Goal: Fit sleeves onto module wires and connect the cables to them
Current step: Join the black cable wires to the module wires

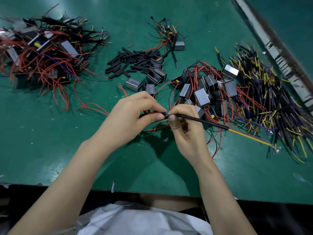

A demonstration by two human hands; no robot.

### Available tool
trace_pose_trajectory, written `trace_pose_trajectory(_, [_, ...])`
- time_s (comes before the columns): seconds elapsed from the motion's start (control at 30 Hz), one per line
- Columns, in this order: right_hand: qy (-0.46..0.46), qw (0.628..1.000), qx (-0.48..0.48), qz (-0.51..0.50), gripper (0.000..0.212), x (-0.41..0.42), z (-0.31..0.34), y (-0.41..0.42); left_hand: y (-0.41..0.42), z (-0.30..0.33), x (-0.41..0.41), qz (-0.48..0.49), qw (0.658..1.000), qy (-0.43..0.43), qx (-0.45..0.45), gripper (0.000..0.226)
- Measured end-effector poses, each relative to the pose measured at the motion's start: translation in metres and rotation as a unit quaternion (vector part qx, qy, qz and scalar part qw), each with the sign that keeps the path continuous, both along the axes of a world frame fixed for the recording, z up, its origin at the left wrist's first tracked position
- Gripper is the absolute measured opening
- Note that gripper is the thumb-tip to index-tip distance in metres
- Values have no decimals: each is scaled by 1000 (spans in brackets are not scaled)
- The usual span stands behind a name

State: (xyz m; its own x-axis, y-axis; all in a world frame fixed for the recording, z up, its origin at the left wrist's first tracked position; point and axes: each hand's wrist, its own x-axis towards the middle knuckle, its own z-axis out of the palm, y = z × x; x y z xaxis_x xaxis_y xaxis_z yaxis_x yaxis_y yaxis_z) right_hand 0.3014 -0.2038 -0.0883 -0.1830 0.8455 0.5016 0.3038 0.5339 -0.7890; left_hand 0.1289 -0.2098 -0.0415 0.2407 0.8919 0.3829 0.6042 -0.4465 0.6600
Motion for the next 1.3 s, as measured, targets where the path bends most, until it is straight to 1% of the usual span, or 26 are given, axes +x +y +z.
trace_pose_trajectory(0.07, [-13,1000,2,-7,13,0,0,0,0,0,2,1,1000,2,1,16])
trace_pose_trajectory(0.2, [-37,999,8,-19,12,2,-2,0,-2,-5,9,14,1000,-4,9,16])
trace_pose_trajectory(0.27, [-23,999,1,-26,12,2,-3,1,-2,-6,11,25,1000,-13,13,16])
trace_pose_trajectory(0.33, [12,999,-26,-25,8,1,-3,1,-1,-7,10,42,999,-15,19,13])
trace_pose_trajectory(0.4, [38,997,-59,-13,10,1,-2,0,-2,-8,10,61,998,-9,24,9])
trace_pose_trajectory(0.53, [30,997,-74,3,12,0,-4,-3,-4,-10,13,86,996,3,19,10])
trace_pose_trajectory(0.7, [31,993,-102,-39,13,-1,-7,-4,-7,-11,18,88,993,53,56,14])
trace_pose_trajectory(0.77, [40,991,-119,-50,11,-1,-7,-3,-9,-13,21,84,994,48,58,13])
trace_pose_trajectory(0.83, [30,991,-115,-53,11,0,-7,-3,-12,-16,25,87,994,37,52,15])
trace_pose_trajectory(0.93, [26,992,-113,-46,16,0,-4,-4,-12,-16,29,93,995,13,40,17])
trace_pose_trajectory(1.07, [74,987,-140,-34,15,-1,1,-4,-6,-16,28,90,995,-28,23,16])
trace_pose_trajectory(1.17, [167,970,-174,-17,15,-2,6,-3,-5,-17,22,106,993,-45,25,16])
trace_pose_trajectory(1.23, [224,955,-193,-38,18,-2,8,-2,-8,-20,16,117,992,-42,19,12])
trace_pose_trajectory(1.3, [232,950,-200,-57,20,-3,9,-2,-10,-23,12,120,992,-25,12,9])
